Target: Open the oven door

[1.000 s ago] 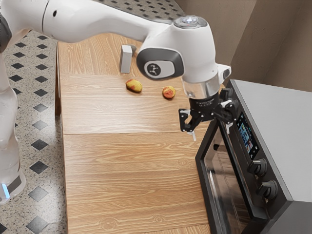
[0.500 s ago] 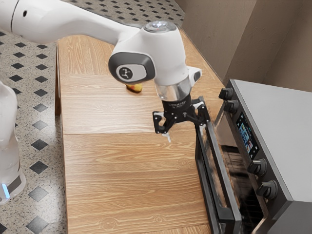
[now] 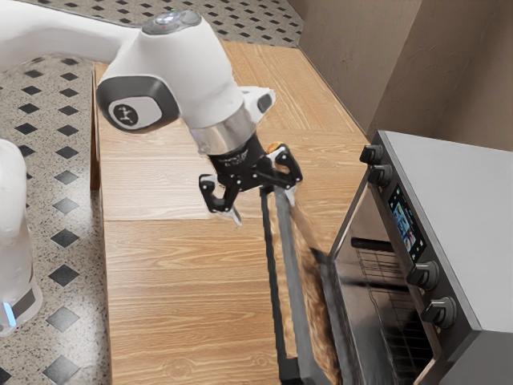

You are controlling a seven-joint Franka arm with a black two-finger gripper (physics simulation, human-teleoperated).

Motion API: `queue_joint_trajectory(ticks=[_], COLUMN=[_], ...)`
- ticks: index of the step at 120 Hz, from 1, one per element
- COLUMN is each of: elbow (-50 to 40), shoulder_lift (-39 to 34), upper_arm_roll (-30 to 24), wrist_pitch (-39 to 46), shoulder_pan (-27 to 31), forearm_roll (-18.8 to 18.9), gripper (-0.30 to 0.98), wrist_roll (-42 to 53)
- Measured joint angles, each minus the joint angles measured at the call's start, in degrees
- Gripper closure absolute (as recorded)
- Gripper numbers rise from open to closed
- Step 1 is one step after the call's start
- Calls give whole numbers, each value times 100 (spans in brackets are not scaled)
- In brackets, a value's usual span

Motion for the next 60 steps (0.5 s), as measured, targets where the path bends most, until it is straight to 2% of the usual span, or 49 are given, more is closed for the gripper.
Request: queue_joint_trajectory(ticks=[6,14,20,28,32,38,60], elbow=[546,1685,2462,3195,3259,3065,2757], shoulder_lift=[148,834,1444,2111,2239,2312,2387], upper_arm_roll=[24,528,1208,2416,2782,3050,3187], wrist_pitch=[-267,-888,-1422,-2116,-2394,-2730,-3413], shoulder_pan=[-4,-123,-424,-1121,-1225,-1052,-865], forearm_roll=[135,246,290,319,335,358,586], gripper=[0,0,0,0,0,0,0], wrist_roll=[-21,-80,-155,-330,-430,-571,-1164])
